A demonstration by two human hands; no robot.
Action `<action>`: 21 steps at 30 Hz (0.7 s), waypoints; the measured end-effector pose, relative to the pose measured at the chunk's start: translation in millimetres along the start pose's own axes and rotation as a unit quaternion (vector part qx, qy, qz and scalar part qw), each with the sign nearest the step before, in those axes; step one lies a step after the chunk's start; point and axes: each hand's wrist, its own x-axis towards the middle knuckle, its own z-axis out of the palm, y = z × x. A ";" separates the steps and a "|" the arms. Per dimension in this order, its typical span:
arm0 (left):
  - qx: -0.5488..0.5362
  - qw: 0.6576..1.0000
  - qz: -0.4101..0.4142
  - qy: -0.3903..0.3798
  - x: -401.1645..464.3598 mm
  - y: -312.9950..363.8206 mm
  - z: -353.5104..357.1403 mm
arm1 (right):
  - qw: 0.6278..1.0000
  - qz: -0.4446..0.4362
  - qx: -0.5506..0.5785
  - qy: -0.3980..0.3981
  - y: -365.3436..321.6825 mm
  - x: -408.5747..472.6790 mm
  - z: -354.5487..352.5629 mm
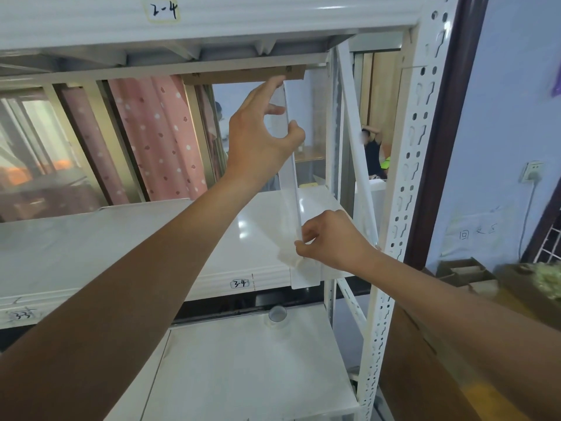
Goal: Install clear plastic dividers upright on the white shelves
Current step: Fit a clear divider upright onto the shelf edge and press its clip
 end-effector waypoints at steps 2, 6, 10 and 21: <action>0.002 1.000 0.007 -0.008 -0.8 0.4 1.2 | 1.000 -0.004 -0.001 0.001 2.5 -1.6 0.3; -0.009 1.000 0.011 -0.028 -0.1 1.0 4.0 | 1.000 -0.015 0.017 0.003 4.1 -2.4 0.6; -0.006 0.999 0.014 -0.029 1.7 1.9 7.9 | 1.000 -0.018 0.019 0.006 3.1 -4.2 1.1; 0.008 0.998 0.025 -0.058 -0.9 -2.2 16.1 | 0.999 -0.034 0.004 0.028 11.4 -2.5 13.0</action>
